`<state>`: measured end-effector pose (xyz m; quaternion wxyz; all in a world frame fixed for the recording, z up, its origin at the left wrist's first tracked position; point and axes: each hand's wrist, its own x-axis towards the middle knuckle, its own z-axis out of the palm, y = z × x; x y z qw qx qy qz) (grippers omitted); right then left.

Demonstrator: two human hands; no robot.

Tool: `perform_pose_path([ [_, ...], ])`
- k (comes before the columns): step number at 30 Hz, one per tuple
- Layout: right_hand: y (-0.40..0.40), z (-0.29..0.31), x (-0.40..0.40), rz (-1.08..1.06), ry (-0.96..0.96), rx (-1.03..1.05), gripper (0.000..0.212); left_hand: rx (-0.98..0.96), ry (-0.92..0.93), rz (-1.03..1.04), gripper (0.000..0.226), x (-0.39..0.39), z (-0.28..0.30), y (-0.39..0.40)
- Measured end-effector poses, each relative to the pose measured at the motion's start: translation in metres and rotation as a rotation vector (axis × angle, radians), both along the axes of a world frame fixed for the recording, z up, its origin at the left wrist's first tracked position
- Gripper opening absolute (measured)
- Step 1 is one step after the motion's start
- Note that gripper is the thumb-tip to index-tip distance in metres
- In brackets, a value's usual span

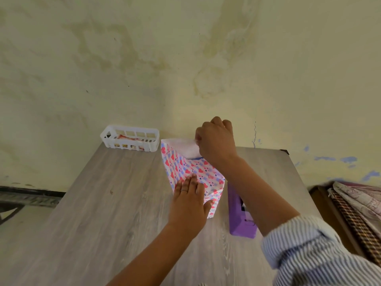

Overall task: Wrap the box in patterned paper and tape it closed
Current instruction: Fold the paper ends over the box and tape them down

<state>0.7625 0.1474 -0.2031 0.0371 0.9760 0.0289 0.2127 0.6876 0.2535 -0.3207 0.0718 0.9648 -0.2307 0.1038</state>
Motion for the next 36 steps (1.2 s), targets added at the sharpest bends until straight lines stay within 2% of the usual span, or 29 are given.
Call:
perform_pose_path([
  [4,-0.008,-0.031,-0.037,0.087,-0.185,-0.08,0.014,-0.016,-0.046,-0.019,0.06,0.005,-0.009,-0.001],
  [9,-0.014,-0.066,-0.071,0.192,-0.222,-0.07,0.007,-0.003,-0.106,-0.012,0.063,0.001,-0.009,-0.004],
  [12,-0.015,-0.075,-0.081,0.208,-0.252,-0.067,0.009,-0.01,-0.148,-0.013,0.062,0.0,-0.009,-0.002],
  [16,-0.017,-0.081,-0.083,0.18,-0.291,-0.026,0.015,-0.012,-0.162,-0.014,0.061,-0.002,-0.011,-0.002],
  [21,-0.015,-0.097,-0.088,0.142,-0.281,0.073,0.009,-0.04,-0.143,-0.02,0.061,-0.001,-0.011,0.0],
  [25,-0.015,-0.112,-0.092,0.096,-0.267,0.19,0.011,-0.045,-0.17,-0.026,0.07,0.0,-0.012,0.002],
  [30,-0.009,-0.119,-0.094,0.011,-0.242,0.264,0.004,0.022,-0.261,0.133,0.065,-0.011,-0.01,0.0],
  [36,-0.001,-0.117,-0.097,-0.031,-0.257,0.351,0.004,-0.018,-0.291,0.165,0.059,-0.01,-0.007,0.005],
])
